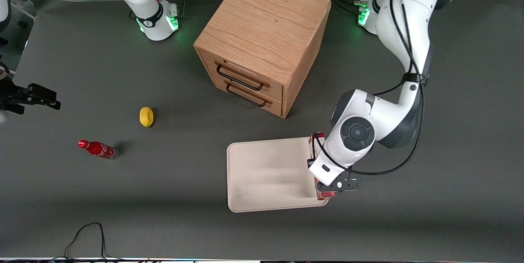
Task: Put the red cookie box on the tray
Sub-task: 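Lower the held cookie box into the white tray along its rim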
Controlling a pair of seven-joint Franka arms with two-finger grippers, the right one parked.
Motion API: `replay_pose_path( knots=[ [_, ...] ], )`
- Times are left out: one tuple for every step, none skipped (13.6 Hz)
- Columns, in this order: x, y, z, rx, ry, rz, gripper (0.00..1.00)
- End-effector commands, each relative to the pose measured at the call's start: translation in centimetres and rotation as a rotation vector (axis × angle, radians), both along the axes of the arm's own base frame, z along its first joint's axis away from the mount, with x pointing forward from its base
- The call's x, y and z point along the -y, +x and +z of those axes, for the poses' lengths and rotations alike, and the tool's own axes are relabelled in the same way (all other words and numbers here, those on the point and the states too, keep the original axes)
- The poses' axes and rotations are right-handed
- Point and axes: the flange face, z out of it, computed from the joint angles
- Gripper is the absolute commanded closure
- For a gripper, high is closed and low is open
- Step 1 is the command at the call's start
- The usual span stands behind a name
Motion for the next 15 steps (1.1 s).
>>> replay_pose_path(
  knots=[
    [0.5,0.1,-1.7,0.028,0.016,-0.004,1.00],
    [0.6,0.3,-2.6,0.034,0.011,0.000,1.00],
    [0.6,0.3,-3.4,0.035,0.012,0.001,1.00],
    [0.6,0.3,-4.2,0.026,0.015,0.001,1.00],
    [0.6,0.3,-4.6,0.024,0.014,0.003,1.00],
    [0.8,0.3,-5.0,0.031,0.012,0.001,1.00],
    [0.7,0.1,-5.7,0.032,0.010,0.001,1.00],
    [0.8,0.2,-5.9,0.044,0.004,0.001,1.00],
    [0.9,0.1,-5.9,0.047,0.002,-0.001,1.00],
    [0.9,0.1,-5.9,0.048,0.004,-0.003,0.69],
    [0.9,0.1,-5.9,0.047,0.006,-0.007,0.28],
    [0.8,0.1,-6.1,0.045,0.007,-0.004,0.00],
    [0.9,0.0,-6.0,0.044,0.006,-0.003,0.00],
    [0.8,0.1,-5.7,0.044,0.006,-0.003,0.00],
    [0.6,0.1,-5.4,0.040,0.009,0.000,0.00]
  ],
)
